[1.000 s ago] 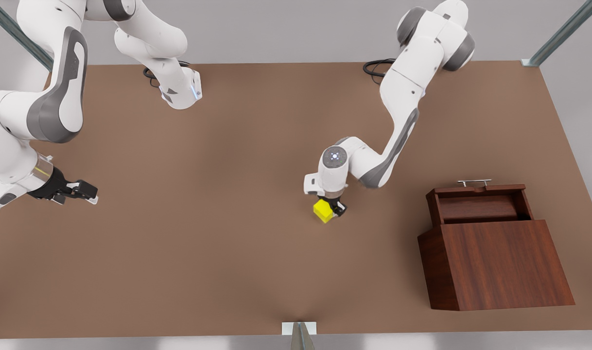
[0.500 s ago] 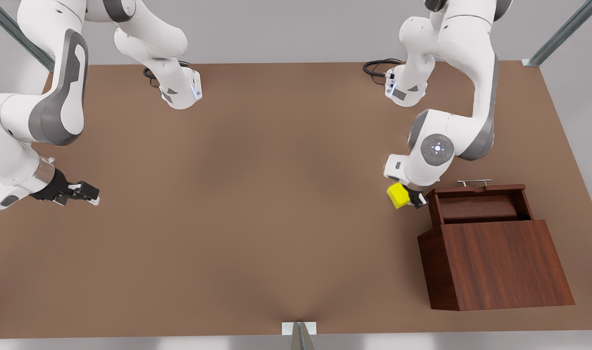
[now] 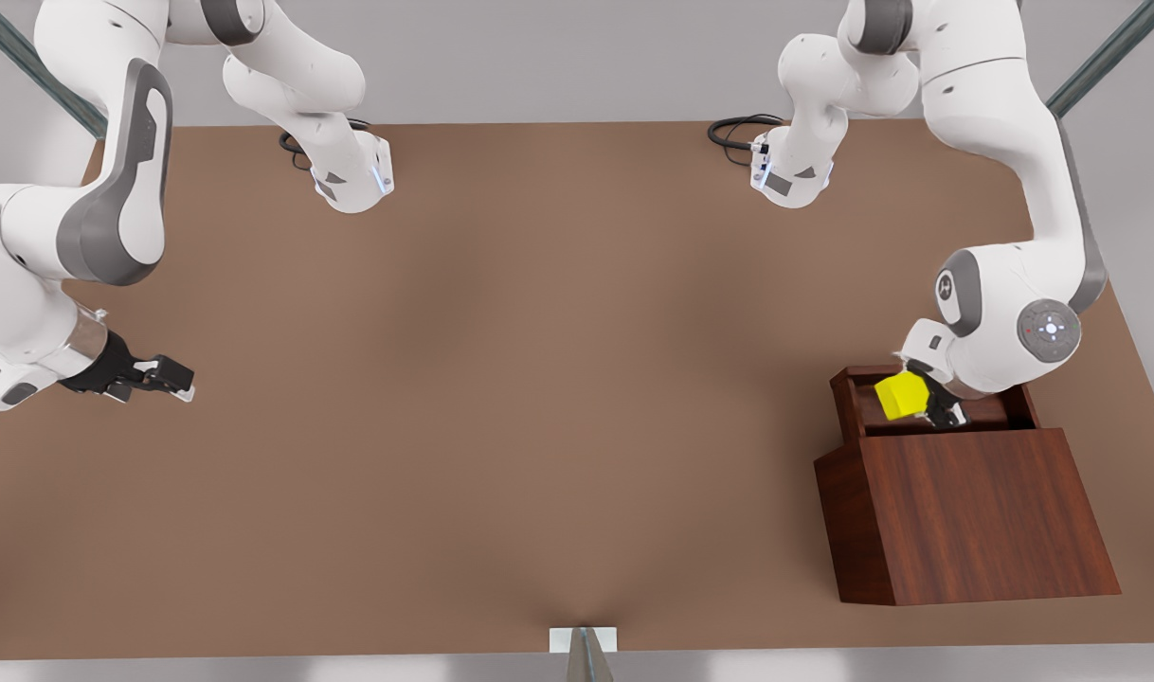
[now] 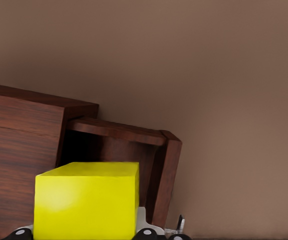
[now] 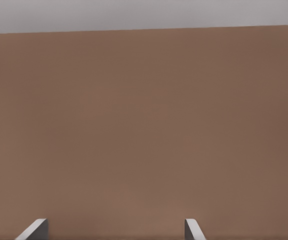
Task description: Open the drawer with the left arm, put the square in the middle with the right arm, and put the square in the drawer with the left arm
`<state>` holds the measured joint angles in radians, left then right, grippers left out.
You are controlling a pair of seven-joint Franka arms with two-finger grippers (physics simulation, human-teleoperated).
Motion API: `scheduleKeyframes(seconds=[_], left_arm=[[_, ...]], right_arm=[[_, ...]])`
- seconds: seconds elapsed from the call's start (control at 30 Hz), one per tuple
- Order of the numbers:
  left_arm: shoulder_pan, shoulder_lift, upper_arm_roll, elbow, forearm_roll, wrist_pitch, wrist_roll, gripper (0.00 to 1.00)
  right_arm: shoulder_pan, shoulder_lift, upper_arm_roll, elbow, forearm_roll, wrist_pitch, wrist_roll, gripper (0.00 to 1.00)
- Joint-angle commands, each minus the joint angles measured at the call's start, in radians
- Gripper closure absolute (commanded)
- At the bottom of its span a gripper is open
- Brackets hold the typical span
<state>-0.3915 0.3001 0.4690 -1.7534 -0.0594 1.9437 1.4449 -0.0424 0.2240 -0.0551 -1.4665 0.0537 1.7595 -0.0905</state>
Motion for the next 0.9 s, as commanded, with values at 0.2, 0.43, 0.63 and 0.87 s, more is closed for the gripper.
scheduleKeyframes(seconds=[0.2,0.43,0.63,0.87], left_arm=[[0.026,0.022,0.007,0.000,-0.022,0.018,0.045,0.00],[0.028,-0.041,-0.004,0.017,-0.028,-0.061,-0.351,0.00],[0.025,-0.033,-0.072,0.273,-0.128,-0.275,-1.192,0.00],[0.304,-0.131,-0.526,0.252,0.155,-0.134,-1.471,0.00]], right_arm=[[-0.001,0.000,0.000,0.002,0.000,0.000,0.000,0.00],[-0.001,0.001,0.000,0.012,0.000,-0.002,0.000,0.00],[-0.002,0.008,0.000,0.014,0.000,-0.002,0.000,0.00],[-0.001,0.008,0.001,0.012,0.000,-0.002,0.000,0.00]])
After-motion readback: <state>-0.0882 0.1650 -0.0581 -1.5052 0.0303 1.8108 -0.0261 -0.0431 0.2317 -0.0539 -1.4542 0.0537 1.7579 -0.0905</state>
